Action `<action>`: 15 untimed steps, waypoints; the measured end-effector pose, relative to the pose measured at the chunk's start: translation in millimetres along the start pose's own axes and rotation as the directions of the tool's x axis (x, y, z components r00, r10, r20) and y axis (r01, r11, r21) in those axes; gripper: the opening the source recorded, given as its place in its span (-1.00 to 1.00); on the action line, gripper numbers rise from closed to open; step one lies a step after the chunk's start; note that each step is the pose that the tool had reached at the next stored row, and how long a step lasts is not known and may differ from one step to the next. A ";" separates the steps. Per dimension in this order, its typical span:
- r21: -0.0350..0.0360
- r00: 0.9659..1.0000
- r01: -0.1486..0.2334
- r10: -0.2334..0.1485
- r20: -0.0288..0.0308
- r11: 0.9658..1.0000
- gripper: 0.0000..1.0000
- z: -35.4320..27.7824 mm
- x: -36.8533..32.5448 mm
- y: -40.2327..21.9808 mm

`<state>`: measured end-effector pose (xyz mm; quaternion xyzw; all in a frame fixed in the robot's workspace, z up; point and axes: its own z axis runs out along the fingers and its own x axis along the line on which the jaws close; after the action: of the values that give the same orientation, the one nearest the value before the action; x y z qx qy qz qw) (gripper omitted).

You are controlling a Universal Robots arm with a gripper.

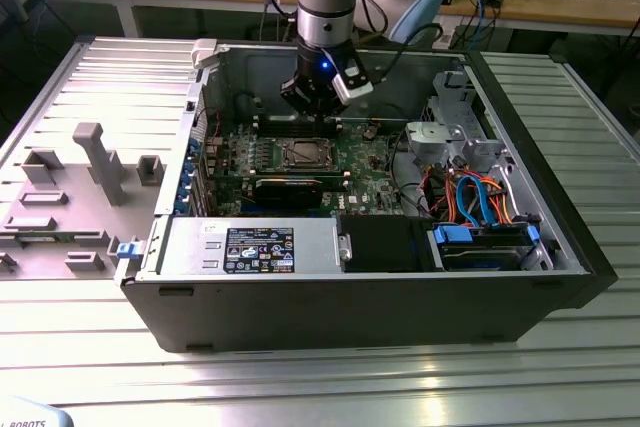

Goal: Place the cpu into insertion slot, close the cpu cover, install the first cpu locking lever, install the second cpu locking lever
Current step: 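Install the first cpu locking lever, then install the second cpu locking lever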

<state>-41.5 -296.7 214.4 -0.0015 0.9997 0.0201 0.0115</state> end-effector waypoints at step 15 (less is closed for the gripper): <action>0.004 1.000 0.000 0.000 -0.002 1.000 -0.79 -0.4 0.1 -14.0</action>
<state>-41.6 -310.6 214.3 -0.0015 0.9998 0.0183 0.0103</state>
